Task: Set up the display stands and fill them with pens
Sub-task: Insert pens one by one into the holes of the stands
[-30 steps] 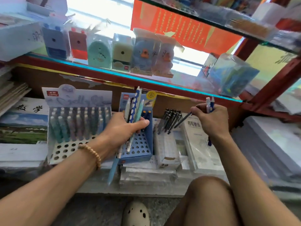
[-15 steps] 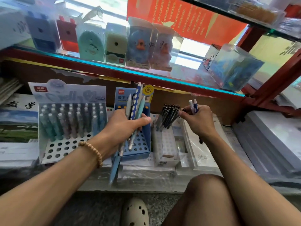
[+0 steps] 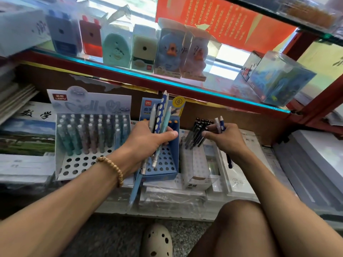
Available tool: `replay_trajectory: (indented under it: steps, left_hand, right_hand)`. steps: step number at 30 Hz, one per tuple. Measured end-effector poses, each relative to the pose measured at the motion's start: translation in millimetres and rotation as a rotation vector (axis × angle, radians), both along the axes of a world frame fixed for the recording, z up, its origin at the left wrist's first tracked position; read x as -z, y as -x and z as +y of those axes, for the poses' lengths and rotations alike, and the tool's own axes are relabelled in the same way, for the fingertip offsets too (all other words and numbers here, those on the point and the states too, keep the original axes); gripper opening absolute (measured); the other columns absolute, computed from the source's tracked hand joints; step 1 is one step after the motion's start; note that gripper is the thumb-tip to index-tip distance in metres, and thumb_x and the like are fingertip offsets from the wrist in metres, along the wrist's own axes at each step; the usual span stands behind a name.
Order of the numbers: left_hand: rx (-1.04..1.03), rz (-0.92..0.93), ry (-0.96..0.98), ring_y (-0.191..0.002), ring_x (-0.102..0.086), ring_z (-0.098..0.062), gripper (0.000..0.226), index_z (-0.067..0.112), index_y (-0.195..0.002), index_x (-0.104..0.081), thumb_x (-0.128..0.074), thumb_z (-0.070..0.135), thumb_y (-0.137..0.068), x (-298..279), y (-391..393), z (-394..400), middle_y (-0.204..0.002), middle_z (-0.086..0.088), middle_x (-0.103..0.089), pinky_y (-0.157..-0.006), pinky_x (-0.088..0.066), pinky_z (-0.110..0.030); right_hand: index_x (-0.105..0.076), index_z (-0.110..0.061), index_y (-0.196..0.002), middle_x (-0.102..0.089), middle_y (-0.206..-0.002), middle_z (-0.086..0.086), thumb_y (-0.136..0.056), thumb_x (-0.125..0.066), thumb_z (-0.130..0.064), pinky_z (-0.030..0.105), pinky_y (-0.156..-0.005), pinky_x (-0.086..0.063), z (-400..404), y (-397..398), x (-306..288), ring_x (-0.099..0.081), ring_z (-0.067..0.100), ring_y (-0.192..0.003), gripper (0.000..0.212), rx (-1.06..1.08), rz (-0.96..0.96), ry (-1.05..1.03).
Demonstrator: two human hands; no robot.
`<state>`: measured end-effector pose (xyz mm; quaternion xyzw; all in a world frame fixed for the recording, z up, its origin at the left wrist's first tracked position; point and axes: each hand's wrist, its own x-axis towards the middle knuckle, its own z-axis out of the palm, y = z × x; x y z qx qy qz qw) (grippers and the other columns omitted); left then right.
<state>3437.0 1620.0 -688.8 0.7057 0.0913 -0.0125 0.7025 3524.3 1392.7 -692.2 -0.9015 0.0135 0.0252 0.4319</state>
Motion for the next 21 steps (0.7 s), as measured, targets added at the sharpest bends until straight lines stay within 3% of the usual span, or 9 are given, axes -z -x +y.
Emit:
replay_trajectory:
  steps: [2, 4, 7, 9, 15, 19, 21]
  left_hand:
    - [-0.014, 0.007, 0.006, -0.073, -0.064, -0.01, 0.016, 0.005, -0.088, -0.072, -0.078, 0.019, -0.082, -1, 1, 1, -0.081, -0.003, -0.065, -0.066, -0.049, -0.022]
    - [-0.023, 0.009, 0.025, -0.079, -0.065, -0.013, 0.014, 0.007, -0.086, -0.071, -0.077, 0.018, -0.082, -1, 3, 2, -0.084, -0.005, -0.067, -0.069, -0.05, -0.023]
    - [-0.023, -0.006, 0.027, -0.079, -0.069, -0.009, 0.014, 0.006, -0.088, -0.072, -0.076, 0.018, -0.083, -3, 7, 2, -0.084, -0.003, -0.073, -0.063, -0.047, -0.013]
    - [-0.031, -0.02, 0.032, -0.081, -0.07, -0.007, 0.015, 0.005, -0.087, -0.073, -0.076, 0.019, -0.083, -4, 11, 0, -0.083, -0.003, -0.075, -0.065, -0.045, -0.015]
    - [-0.034, -0.001, 0.137, -0.091, -0.07, -0.018, 0.02, 0.017, -0.067, -0.077, -0.079, 0.036, -0.074, -2, 28, -8, -0.086, -0.004, -0.076, -0.083, -0.05, -0.035]
    - [-0.059, 0.049, 0.239, -0.057, -0.062, -0.002, 0.017, 0.013, -0.079, -0.07, -0.079, 0.027, -0.077, -2, 37, -9, -0.079, -0.006, -0.073, -0.06, -0.046, -0.023]
    - [-0.039, 0.071, 0.259, -0.052, -0.058, -0.002, 0.013, 0.012, -0.082, -0.071, -0.079, 0.022, -0.079, -3, 41, -5, -0.074, -0.004, -0.071, -0.055, -0.044, -0.02]
  right_hand:
    - [-0.071, -0.008, -0.101, -0.07, -0.091, 0.005, -0.091, -0.07, -0.019, 0.021, -0.059, -0.043, -1, 6, -9, -0.057, 0.001, -0.062, 0.015, 0.061, -0.048, -0.134]
    - [-0.067, -0.005, -0.103, -0.068, -0.087, 0.01, -0.1, -0.056, -0.018, 0.019, -0.049, -0.039, 3, 13, -22, -0.046, 0.004, -0.05, 0.017, 0.113, -0.017, -0.419]
    - [-0.061, -0.003, -0.101, -0.062, -0.073, 0.008, -0.106, -0.042, -0.021, 0.017, -0.041, -0.03, 20, 25, -43, -0.039, 0.006, -0.043, 0.026, 0.043, 0.112, -0.926]
    - [-0.06, -0.006, -0.094, -0.059, -0.068, 0.005, -0.106, -0.041, -0.026, 0.018, -0.042, -0.031, 36, 34, -50, -0.041, 0.007, -0.045, 0.03, -0.005, 0.167, -1.093]
    - [-0.054, -0.012, -0.085, -0.051, -0.064, 0.002, -0.105, -0.039, -0.036, 0.025, -0.052, -0.039, 78, 53, -56, -0.045, 0.012, -0.055, 0.035, -0.066, 0.166, -1.277]
    - [-0.053, -0.014, -0.08, -0.051, -0.062, 0.0, -0.105, -0.038, -0.039, 0.027, -0.055, -0.038, 94, 58, -53, -0.048, 0.013, -0.057, 0.039, -0.081, 0.139, -1.2]
    - [-0.053, -0.015, -0.079, -0.052, -0.061, 0.0, -0.104, -0.039, -0.042, 0.027, -0.058, -0.04, 100, 60, -51, -0.049, 0.013, -0.058, 0.04, -0.085, 0.132, -1.131]
